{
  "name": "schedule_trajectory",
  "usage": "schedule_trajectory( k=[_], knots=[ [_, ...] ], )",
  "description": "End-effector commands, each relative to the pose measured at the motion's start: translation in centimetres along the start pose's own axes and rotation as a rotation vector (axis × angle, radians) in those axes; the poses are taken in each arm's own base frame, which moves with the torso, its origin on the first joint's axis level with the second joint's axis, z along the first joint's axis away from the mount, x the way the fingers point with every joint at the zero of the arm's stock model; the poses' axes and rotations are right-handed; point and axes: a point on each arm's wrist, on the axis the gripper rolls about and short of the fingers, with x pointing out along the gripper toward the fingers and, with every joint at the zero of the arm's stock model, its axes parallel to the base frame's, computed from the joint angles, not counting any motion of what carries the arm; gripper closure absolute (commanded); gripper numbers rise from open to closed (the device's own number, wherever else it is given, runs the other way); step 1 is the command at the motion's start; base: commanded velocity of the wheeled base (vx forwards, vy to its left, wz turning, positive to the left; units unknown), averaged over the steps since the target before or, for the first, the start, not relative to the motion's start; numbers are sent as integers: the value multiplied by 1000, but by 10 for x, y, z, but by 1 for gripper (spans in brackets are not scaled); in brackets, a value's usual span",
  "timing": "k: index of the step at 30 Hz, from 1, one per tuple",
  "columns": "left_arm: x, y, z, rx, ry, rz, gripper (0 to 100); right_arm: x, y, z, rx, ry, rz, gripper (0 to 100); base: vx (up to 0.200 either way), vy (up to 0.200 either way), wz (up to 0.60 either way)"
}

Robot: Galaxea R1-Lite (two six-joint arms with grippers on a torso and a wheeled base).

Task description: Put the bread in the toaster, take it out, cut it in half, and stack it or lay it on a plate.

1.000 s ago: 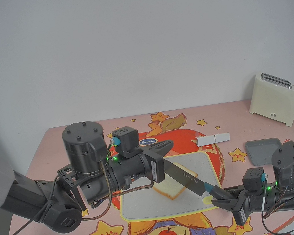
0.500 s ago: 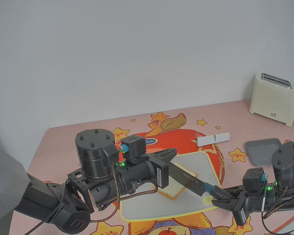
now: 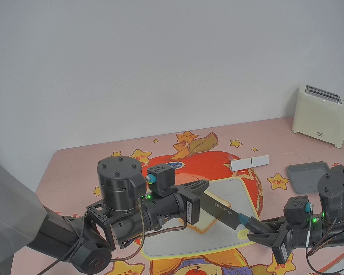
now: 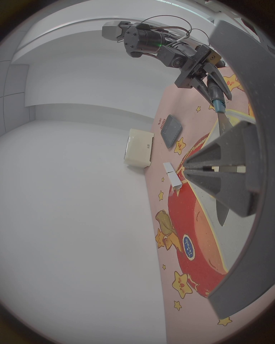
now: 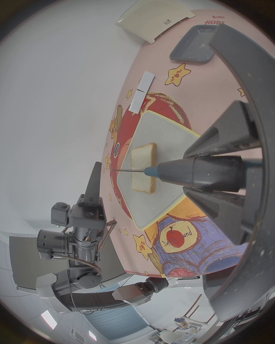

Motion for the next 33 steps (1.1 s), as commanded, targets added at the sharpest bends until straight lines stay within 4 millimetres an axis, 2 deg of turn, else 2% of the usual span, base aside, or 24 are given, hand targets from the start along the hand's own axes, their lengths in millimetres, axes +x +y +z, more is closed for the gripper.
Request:
schedule_trajectory(
  k=[1,24,33],
  knots=[
    [2,1,-4,-2,15,4,100,0,0,0,0,-1,1,100,0,0,0],
    [-1,4,-19,-13,66,14,100,1,1,0,0,-1,0,100,0,0,0],
    [-1,3,-19,-13,68,14,100,1,1,2,4,-6,1,100,0,0,0]
  ],
)
